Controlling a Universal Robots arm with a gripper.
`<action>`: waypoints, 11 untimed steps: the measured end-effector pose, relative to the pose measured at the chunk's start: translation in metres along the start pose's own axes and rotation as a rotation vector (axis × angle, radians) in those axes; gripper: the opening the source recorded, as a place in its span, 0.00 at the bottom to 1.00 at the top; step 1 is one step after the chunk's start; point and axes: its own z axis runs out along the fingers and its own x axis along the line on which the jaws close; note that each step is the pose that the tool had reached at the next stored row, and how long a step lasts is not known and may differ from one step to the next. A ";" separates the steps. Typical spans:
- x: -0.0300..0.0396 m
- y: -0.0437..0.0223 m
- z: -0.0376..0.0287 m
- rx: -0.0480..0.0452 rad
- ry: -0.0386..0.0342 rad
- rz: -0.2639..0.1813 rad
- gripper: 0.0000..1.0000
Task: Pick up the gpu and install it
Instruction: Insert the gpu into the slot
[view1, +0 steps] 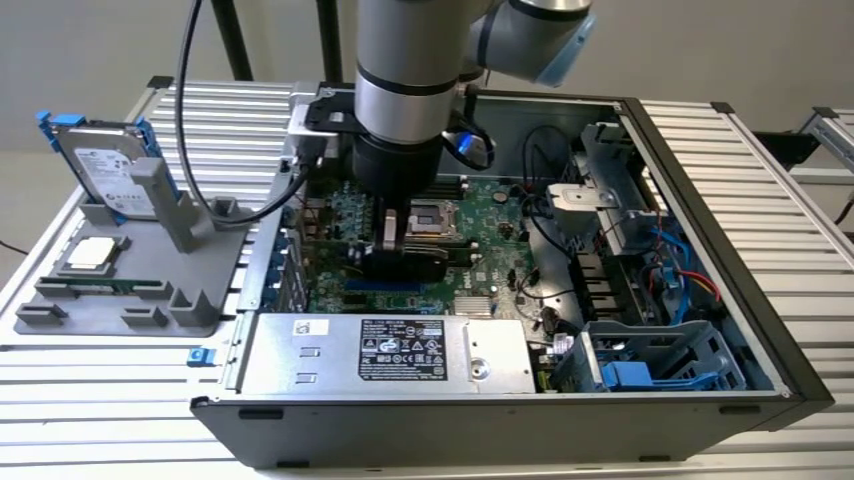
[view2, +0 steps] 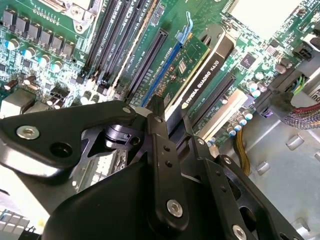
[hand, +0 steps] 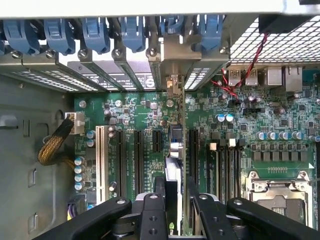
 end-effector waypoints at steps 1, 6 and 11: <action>0.0000 0.0001 -0.0016 0.0001 0.0002 0.000 0.00; -0.0001 -0.0047 -0.0024 -0.0003 0.0004 0.000 0.00; -0.0002 -0.0053 -0.0016 -0.0004 0.0002 0.000 0.00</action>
